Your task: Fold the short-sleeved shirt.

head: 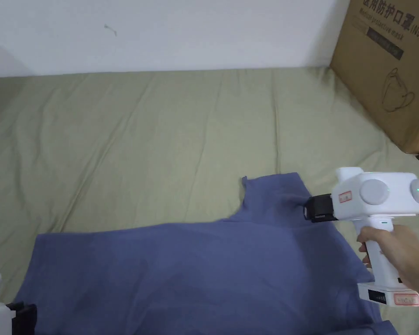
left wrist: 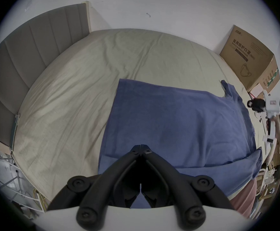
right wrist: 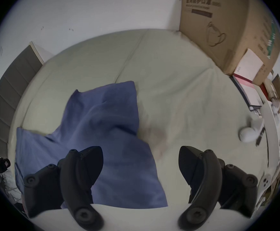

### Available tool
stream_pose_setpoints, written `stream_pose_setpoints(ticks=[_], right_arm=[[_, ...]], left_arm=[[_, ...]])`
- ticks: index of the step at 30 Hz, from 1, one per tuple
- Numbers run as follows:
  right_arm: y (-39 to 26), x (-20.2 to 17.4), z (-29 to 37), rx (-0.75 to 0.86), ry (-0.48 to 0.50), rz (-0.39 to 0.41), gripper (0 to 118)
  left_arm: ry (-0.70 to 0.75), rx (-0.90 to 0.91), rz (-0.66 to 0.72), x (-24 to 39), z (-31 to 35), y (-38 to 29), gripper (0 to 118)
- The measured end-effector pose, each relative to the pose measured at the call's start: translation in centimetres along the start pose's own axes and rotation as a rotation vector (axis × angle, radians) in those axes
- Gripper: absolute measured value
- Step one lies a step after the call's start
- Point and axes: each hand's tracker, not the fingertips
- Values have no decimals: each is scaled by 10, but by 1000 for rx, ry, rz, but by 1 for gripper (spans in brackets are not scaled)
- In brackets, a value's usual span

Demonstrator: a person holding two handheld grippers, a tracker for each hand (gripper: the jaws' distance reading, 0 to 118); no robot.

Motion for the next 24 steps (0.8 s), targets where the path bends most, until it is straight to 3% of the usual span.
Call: stream_pose_setpoints(ticks=[5,6,7,9,11,22,23,24], right_arm=[[1,2,-37,-104,-19,-22,88],[0,1,-31,-88,-15,-31,80],[2,1,-27,-82,-9,-20,58],[4,2,-15,-50,-16,20,1],[5,2,-7,-41,48,-35,1],[9,-6,7,-18,16,14,1],[9,-6,7,-17,18,14,1],[9,-6,7,-15,17,16,1]], left_arm=[[10,-28,21,-4,-9,-3,0],[7,-29,22,-5,-9,-3,0],[7,-29,22,-6,-8,-3,0],[17,-32,18,-7,-9,-3,0],[21,-36,17,-8,-10,-3,0],[-8,31,43,-24,-11,37,2],[-35,63,59,-27,-15,49,15],[-39,63,59,-30,-21,60,42]])
